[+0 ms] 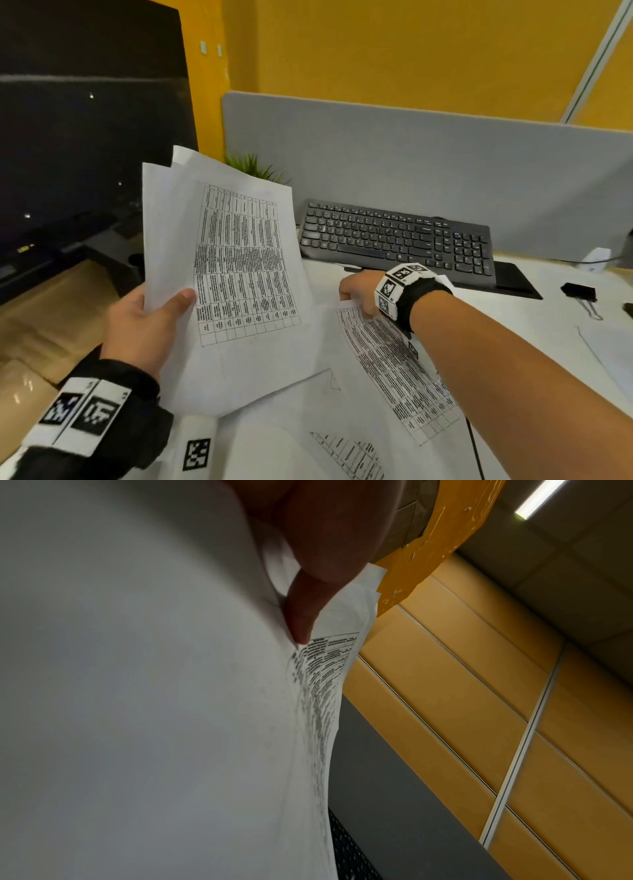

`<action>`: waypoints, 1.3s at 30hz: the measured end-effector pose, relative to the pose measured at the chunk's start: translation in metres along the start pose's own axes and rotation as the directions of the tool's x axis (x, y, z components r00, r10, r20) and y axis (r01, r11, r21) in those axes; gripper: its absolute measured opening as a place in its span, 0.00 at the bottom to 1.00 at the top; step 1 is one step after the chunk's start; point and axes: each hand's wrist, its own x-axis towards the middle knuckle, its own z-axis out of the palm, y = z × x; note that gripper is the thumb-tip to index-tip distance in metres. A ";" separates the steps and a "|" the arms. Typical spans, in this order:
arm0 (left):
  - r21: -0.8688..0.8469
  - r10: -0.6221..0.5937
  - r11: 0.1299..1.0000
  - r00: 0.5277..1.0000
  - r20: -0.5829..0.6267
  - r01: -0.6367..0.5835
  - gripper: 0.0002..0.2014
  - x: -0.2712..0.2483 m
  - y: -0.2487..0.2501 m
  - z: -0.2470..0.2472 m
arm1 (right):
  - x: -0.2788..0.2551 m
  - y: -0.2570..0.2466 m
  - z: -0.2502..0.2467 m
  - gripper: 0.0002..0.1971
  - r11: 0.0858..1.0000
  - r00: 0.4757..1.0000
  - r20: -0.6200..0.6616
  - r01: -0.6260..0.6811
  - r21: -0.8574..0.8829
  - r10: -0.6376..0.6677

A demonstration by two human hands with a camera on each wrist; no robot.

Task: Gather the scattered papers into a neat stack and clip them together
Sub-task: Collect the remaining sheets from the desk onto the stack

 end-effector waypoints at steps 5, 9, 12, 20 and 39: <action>0.003 0.035 0.999 0.999 0.010 -0.035 0.09 -0.004 0.001 -0.001 | 0.001 -0.007 -0.001 0.25 0.994 0.999 -0.038 0.016 -0.104 -0.020; 0.027 0.031 0.999 0.999 0.016 -0.031 0.10 -0.006 -0.001 -0.004 | -0.009 0.002 0.002 0.14 1.000 0.989 -0.148 0.016 -0.015 -0.018; 0.042 0.032 0.999 0.999 0.007 -0.032 0.10 -0.005 0.000 -0.008 | -0.024 0.019 0.002 0.20 0.984 0.963 -0.267 0.020 0.179 0.029; -0.011 0.127 0.992 0.987 0.094 -0.127 0.08 -0.020 0.017 0.006 | -0.130 0.038 -0.094 0.18 0.958 0.784 -0.619 0.135 0.254 0.054; -0.224 0.149 0.974 0.684 0.714 0.022 0.45 -0.087 0.027 0.068 | -0.180 0.003 -0.120 0.20 0.963 0.747 -0.616 -0.124 0.241 0.251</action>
